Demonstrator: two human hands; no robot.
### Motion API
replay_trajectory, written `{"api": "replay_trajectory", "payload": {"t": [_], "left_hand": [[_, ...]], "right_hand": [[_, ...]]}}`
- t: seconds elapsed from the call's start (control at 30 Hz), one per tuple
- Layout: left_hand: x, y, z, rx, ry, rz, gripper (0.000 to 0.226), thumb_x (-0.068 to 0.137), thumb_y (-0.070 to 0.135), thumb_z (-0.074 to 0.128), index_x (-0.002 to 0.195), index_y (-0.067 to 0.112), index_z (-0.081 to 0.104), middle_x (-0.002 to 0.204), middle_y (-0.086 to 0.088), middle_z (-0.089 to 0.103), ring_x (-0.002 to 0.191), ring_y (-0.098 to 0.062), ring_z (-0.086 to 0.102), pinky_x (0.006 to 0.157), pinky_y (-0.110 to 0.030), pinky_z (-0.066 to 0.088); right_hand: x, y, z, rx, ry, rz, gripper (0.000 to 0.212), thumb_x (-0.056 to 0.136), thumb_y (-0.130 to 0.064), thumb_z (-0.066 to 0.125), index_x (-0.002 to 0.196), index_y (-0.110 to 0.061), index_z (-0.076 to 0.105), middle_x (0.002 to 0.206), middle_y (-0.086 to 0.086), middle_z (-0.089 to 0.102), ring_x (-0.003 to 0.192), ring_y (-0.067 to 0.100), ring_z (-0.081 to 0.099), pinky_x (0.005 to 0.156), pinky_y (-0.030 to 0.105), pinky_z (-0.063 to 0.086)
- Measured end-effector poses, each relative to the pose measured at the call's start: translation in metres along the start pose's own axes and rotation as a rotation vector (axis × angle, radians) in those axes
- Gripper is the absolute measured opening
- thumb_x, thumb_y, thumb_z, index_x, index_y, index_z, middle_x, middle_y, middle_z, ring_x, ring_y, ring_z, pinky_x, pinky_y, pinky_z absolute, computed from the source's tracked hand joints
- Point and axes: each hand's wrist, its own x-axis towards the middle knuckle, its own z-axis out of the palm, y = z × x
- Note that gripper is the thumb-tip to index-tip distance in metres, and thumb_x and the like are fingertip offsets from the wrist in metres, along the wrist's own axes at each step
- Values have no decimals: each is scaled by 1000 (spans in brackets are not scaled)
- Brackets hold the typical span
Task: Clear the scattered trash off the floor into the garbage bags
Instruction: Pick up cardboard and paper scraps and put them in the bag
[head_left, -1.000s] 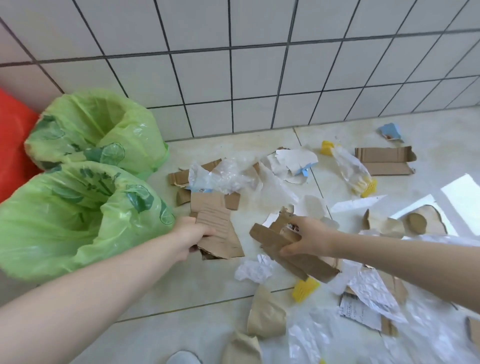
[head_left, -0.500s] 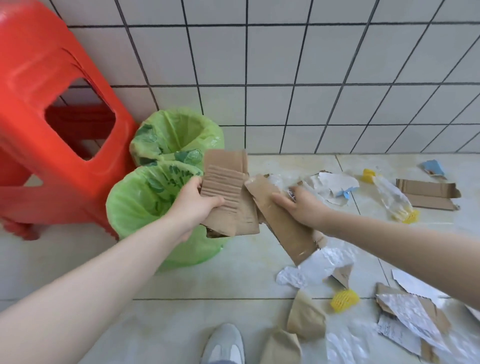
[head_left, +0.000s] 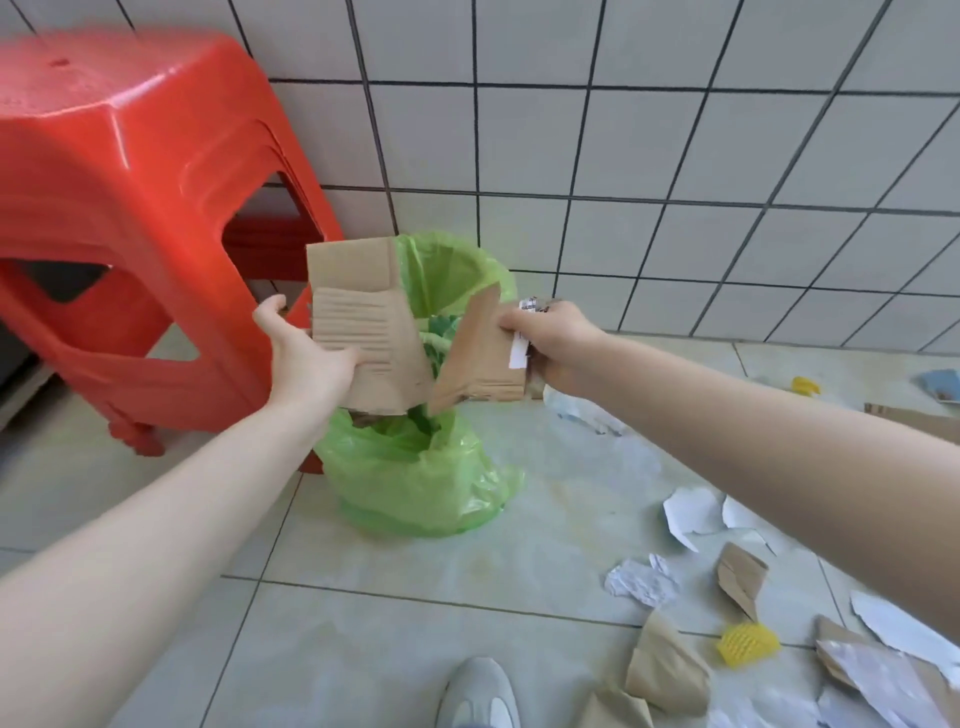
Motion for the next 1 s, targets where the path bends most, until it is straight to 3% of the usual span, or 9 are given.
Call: {"api": "replay_trajectory", "payload": {"t": [0.2, 0.33, 0.43, 0.53, 0.6, 0.77, 0.83, 0.93, 1.0], "left_hand": [[9, -16, -1, 38, -34, -36, 59, 76, 4, 69, 124, 19, 39, 103, 5, 53, 101, -20, 56, 90, -37, 49], [15, -22, 2, 93, -45, -58, 40, 75, 6, 65, 109, 21, 50, 103, 2, 59, 102, -24, 59, 89, -39, 51], [16, -24, 7, 113, -56, -70, 38, 76, 9, 61, 113, 21, 59, 107, 1, 66, 101, -24, 61, 90, -39, 52], [15, -29, 13, 112, -29, -86, 36, 80, 10, 59, 115, 19, 58, 109, -2, 65, 99, -24, 59, 79, -33, 47], [14, -33, 16, 123, -6, -86, 32, 81, 10, 58, 113, 16, 56, 109, -5, 63, 97, -25, 58, 74, -32, 43], [14, -43, 26, 169, 14, -48, 24, 82, 16, 63, 104, 11, 53, 97, -5, 61, 90, -26, 55, 71, -33, 39], [14, -47, 31, 227, 8, -24, 23, 84, 21, 64, 98, 9, 52, 89, -4, 59, 82, -25, 52, 67, -32, 37], [13, -54, 41, 345, -160, -82, 24, 87, 25, 63, 95, 9, 48, 81, 0, 52, 77, -22, 51, 55, -28, 30], [12, -60, 46, 409, -295, -118, 27, 87, 26, 64, 102, 10, 48, 92, -3, 54, 89, -25, 53, 63, -29, 35]], "right_hand": [[10, 4, 11, -101, 2, 60, 17, 80, -16, 64, 92, -6, 57, 76, 9, 58, 64, 23, 55, 63, 33, 45], [12, 10, -6, -157, 22, 83, 42, 69, -21, 69, 106, -3, 58, 86, 12, 60, 73, 26, 57, 67, 36, 45], [15, 12, -14, -120, 25, 62, 28, 77, -17, 65, 102, -6, 57, 81, 9, 58, 71, 25, 58, 69, 35, 48], [19, 14, -8, -23, 16, 36, 19, 82, -7, 61, 100, -7, 55, 81, 10, 61, 71, 26, 64, 73, 42, 58], [24, 16, 4, 25, 3, 15, 14, 84, -3, 60, 96, -6, 54, 82, 12, 63, 71, 28, 67, 66, 42, 60], [40, 24, 43, 100, -1, -14, 13, 85, -3, 59, 97, 0, 55, 98, 18, 65, 94, 32, 68, 63, 37, 61], [48, 34, 59, 23, 13, -24, 16, 87, -8, 60, 100, 0, 57, 102, 19, 65, 98, 32, 66, 65, 38, 61], [55, 52, 73, -263, -13, -89, 12, 85, -15, 62, 93, -8, 58, 83, 8, 61, 83, 27, 63, 72, 44, 59], [54, 59, 75, -466, -100, -79, 15, 84, -18, 65, 82, -7, 54, 68, 4, 51, 65, 21, 52, 59, 33, 48]]}}
